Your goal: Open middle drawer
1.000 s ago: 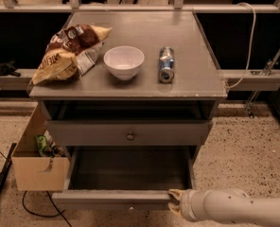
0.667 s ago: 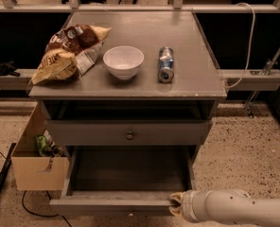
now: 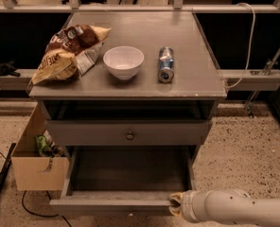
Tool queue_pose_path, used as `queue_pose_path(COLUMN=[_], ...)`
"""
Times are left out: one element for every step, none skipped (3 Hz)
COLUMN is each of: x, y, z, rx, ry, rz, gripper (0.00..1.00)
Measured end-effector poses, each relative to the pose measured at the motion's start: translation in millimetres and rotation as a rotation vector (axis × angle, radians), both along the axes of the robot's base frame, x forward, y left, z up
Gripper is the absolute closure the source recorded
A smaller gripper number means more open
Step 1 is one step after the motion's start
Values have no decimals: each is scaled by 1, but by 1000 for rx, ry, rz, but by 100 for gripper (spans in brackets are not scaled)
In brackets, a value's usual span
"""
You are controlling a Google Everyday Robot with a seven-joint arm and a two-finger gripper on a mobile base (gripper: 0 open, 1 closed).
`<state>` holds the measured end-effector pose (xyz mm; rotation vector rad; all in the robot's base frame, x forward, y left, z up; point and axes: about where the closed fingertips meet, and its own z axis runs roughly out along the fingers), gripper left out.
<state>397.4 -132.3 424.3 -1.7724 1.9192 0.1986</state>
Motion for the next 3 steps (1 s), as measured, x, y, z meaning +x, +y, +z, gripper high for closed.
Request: queue_pose_path(x=[0,0,0], y=[0,0,0], z=[0,0,0], rx=[0,0,0], ry=[0,0,0], rz=[0,0,0], gripper=[62,31,8])
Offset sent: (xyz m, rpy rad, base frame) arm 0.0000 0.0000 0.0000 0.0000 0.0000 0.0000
